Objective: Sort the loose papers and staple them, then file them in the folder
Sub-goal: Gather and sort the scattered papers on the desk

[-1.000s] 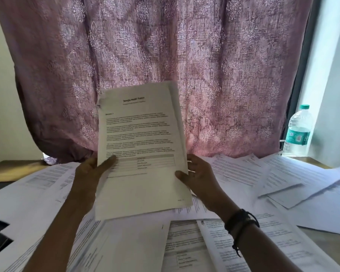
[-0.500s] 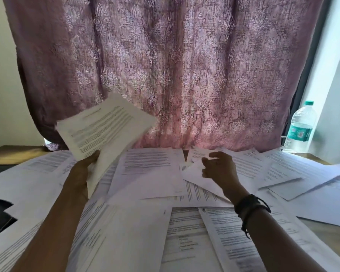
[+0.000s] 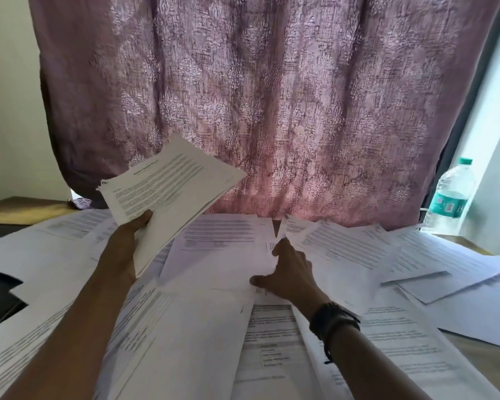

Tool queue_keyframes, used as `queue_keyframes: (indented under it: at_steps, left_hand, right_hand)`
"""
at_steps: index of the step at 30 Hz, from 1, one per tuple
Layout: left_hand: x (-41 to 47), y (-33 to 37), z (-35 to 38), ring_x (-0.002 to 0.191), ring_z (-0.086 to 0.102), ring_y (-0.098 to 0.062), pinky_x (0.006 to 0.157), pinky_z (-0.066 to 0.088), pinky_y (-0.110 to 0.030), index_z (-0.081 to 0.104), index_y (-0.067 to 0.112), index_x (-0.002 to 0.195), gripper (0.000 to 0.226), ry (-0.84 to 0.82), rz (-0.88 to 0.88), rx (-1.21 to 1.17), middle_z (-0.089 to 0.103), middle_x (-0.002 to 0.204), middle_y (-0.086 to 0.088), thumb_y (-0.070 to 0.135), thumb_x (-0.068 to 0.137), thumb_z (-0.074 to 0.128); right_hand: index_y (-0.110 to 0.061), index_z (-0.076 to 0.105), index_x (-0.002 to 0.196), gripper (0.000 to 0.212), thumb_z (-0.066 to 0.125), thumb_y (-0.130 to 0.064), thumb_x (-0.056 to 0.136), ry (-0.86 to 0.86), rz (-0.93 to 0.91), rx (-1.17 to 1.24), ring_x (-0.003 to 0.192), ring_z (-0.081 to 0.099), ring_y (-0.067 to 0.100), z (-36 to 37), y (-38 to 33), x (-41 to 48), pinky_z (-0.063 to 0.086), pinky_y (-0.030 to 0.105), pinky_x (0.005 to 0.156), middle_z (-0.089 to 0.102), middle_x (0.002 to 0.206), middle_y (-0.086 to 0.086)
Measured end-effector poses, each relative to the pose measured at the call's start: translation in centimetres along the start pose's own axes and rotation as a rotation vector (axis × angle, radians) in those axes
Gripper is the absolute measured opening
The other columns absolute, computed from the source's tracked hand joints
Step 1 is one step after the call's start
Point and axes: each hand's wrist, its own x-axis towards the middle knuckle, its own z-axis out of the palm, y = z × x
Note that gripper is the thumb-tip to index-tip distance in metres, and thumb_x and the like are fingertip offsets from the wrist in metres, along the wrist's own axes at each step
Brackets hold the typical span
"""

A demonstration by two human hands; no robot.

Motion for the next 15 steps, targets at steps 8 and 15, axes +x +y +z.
queue_keyframes:
  at_steps: [8, 15]
  left_hand:
    - [-0.4, -0.1, 0.9, 0.077, 0.070, -0.011, 0.060, 0.058, -0.023, 0.065, 0.026, 0.106, 0.017, 0.015, 0.025, 0.086, 0.072, 0.098, 0.002, 0.019, 0.094, 0.056]
    - [-0.5, -0.2, 1.7, 0.098, 0.062, -0.013, 0.073, 0.049, -0.025, 0.057, 0.022, 0.126, 0.033, -0.012, 0.047, 0.244, 0.066, 0.112, 0.003, 0.020, 0.093, 0.058]
  right_hand:
    - [-0.010, 0.048, 0.113, 0.053, 0.080, -0.023, 0.073, -0.093, 0.180, 0.230, 0.104, 0.059, 0.028, 0.2, 1.5, 1.4, 0.052, 0.037, 0.086, 0.051, 0.108, 0.004]
    - [0.009, 0.063, 0.075, 0.009, 0.060, 0.003, 0.082, -0.125, 0.237, 0.732, 0.055, 0.062, 0.025, -1.4, 2.9, 2.1, 0.055, 0.030, 0.056, 0.063, 0.067, 0.019]
